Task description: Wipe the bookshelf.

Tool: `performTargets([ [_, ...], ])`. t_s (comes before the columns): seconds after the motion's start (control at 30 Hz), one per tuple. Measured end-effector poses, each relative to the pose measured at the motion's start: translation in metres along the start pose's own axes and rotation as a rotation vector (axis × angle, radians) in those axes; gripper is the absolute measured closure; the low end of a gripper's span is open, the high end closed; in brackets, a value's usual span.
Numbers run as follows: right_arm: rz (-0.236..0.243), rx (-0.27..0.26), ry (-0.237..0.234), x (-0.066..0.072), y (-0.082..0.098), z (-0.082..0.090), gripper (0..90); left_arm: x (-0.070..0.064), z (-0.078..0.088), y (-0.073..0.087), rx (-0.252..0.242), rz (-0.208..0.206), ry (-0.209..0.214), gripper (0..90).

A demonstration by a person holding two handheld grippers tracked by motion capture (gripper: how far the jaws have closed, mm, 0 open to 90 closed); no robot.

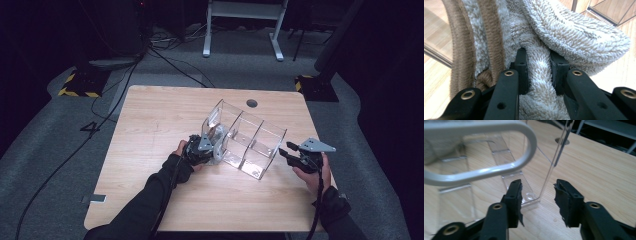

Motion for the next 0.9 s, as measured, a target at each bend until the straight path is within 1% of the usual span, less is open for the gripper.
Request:
performTargets([
  [0.03,0.005,0.01,0.008,-0.001,0.001,-0.004,61.1,0.0,0.0,0.0,0.0,0.001,0.0,73.3],
  [0.07,0.005,0.01,0.008,-0.001,0.001,-0.004,61.1,0.0,0.0,0.0,0.0,0.001,0.0,73.3],
  [0.1,0.003,0.011,0.001,-0.002,0.001,-0.008,64.4,0.0,0.0,0.001,-0.006,0.003,-0.004,73.3],
  [0.13,-0.001,0.021,0.016,-0.004,0.001,-0.012,65.6,0.0,0.0,0.002,-0.01,0.007,-0.004,73.4],
  [0.17,-0.001,0.023,0.022,-0.006,0.001,-0.016,65.8,0.0,0.001,0.002,-0.016,0.012,-0.003,73.5],
  [0.23,-0.047,0.014,0.008,-0.015,0.002,-0.021,64.4,0.001,0.001,0.003,-0.019,0.015,0.005,73.6],
  [0.27,-0.047,0.014,0.008,-0.015,0.002,-0.021,64.4,0.001,0.001,0.003,-0.019,0.015,0.005,73.6],
  [0.3,-0.042,0.006,0.013,-0.019,0.003,-0.025,64.5,0.001,0.001,0.003,-0.016,0.012,0.002,73.6],
  [0.37,-0.037,0.016,0.024,-0.022,0.005,-0.03,63.7,0.001,0.001,0.003,-0.015,0.008,0.005,73.6],
  [0.43,-0.035,0.021,0.022,-0.022,0.006,-0.031,63.9,0.001,0.002,0.003,-0.012,0.008,0.004,73.6],
  [0.47,-0.04,0.022,0.018,-0.022,0.006,-0.032,64.6,0.001,0.002,0.003,-0.011,0.016,0.005,73.5],
  [0.5,-0.04,0.024,0.0,-0.021,0.006,-0.03,63.7,0.001,0.005,0.002,-0.001,0.006,-0.001,73.5],
  [0.57,-0.042,0.024,-0.006,-0.02,0.006,-0.029,63.9,0.001,0.007,0.0,-0.002,0.003,-0.001,73.7],
  [0.6,-0.044,0.025,-0.014,-0.019,0.006,-0.028,63.9,0.003,0.009,-0.002,-0.009,0.005,-0.009,73.7],
  [0.67,-0.042,0.023,-0.028,-0.017,0.005,-0.027,62.0,0.004,0.013,-0.007,-0.03,0.008,-0.029,73.7],
  [0.7,-0.045,0.02,-0.039,-0.016,0.005,-0.025,61.8,0.005,0.019,-0.013,-0.063,0.009,-0.045,73.8],
  [0.73,-0.045,0.02,-0.039,-0.016,0.005,-0.025,61.8,0.005,0.019,-0.013,-0.063,0.009,-0.045,73.8],
  [0.77,-0.044,0.015,-0.04,-0.016,0.004,-0.024,61.4,0.007,0.023,-0.017,-0.081,0.012,-0.052,73.8],
  [0.87,-0.042,0.005,-0.042,-0.014,0.003,-0.022,61.3,0.012,0.037,-0.03,-0.157,0.022,-0.076,73.7],
  [0.9,-0.034,-0.001,-0.038,-0.014,0.002,-0.021,61.2,0.015,0.041,-0.035,-0.173,0.021,-0.083,73.7],
])
Point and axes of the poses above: each handheld gripper's, and its own axes: z roughly backward along the jaws, y roughly out of its underside, x roughly to its left, the point moved 3 cm from there along -z, roughly forward along the jaws, and after that the axes turned 8 degrees about -z, right-handed, at the moved point
